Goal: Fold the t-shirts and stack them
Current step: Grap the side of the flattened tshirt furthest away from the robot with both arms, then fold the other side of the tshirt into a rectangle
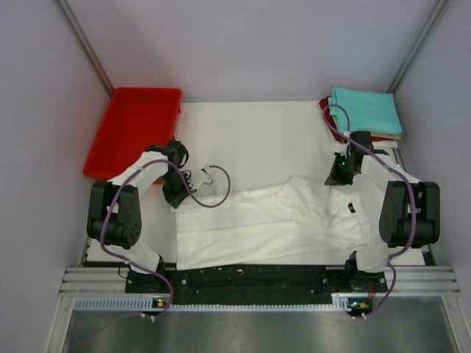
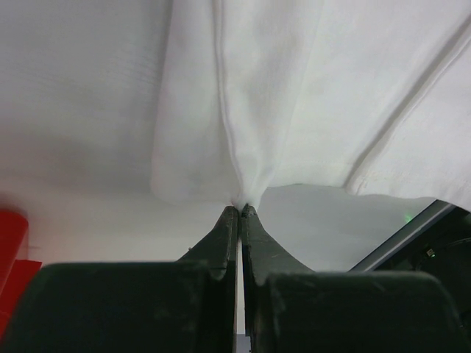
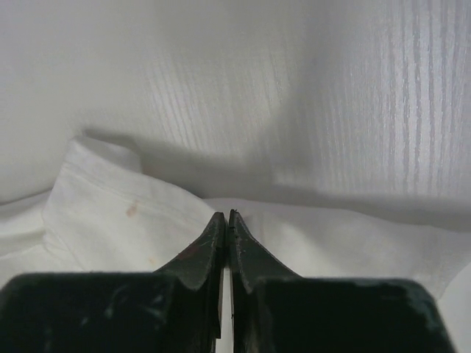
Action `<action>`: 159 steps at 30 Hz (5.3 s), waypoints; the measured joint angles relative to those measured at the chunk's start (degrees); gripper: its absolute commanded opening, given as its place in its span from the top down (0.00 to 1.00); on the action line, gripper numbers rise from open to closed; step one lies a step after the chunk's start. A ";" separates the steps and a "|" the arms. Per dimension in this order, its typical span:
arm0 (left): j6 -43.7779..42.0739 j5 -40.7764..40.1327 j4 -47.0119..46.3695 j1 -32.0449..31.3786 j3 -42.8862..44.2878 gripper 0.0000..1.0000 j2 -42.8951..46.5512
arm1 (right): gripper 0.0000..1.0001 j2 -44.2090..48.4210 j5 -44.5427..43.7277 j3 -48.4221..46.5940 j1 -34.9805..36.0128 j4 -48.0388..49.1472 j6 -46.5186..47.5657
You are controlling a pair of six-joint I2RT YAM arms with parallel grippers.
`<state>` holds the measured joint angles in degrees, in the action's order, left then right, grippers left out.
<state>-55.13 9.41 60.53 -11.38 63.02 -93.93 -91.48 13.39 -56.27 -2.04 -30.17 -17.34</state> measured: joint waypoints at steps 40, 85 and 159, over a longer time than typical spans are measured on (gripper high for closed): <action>4.96 -0.76 -0.63 -0.48 8.59 1.00 -1.20 | 1.00 24.59 3.54 -0.85 -0.09 -5.53 16.61; -5.49 1.51 3.69 -1.49 0.42 1.00 -2.99 | 0.44 35.54 -0.09 -0.24 10.91 -17.09 21.27; -4.81 -1.46 3.80 -2.12 2.67 1.00 -4.22 | 1.00 7.54 -1.53 1.55 14.38 -18.91 -7.69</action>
<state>-59.94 7.94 64.34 -13.50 65.69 -98.15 -83.94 11.86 -54.72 12.34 -49.08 -25.04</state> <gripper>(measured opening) 0.012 0.003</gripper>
